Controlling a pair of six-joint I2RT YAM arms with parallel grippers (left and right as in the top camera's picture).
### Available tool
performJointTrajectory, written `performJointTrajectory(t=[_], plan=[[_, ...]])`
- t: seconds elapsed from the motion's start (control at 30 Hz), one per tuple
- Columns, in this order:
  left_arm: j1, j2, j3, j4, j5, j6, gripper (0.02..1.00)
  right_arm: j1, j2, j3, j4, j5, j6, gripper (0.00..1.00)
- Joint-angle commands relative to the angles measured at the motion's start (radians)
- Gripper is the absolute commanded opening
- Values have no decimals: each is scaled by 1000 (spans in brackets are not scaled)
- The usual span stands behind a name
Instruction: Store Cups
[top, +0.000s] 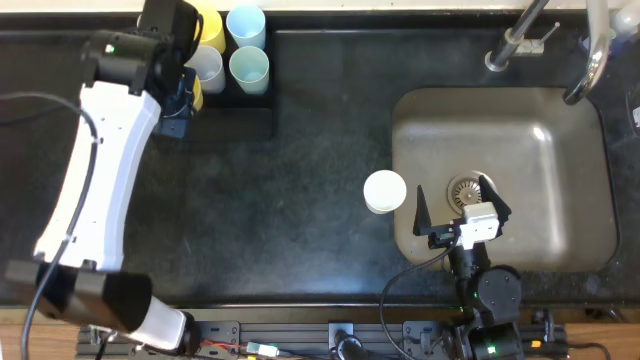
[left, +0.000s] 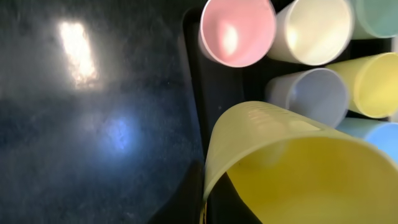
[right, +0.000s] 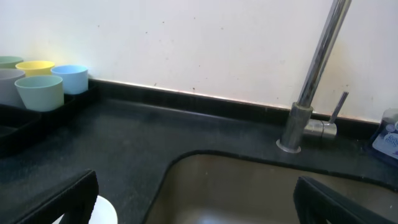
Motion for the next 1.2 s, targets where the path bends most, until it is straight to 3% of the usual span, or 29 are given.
performJointTrajectory(t=[0.03,1.2], plan=[[26,78,-16,6,50,-47,36,-2,-7,-13,6,3,-3,998],[50,330,-18,109,57,-47,36,-2,-7,-13,6,3,-3,996]])
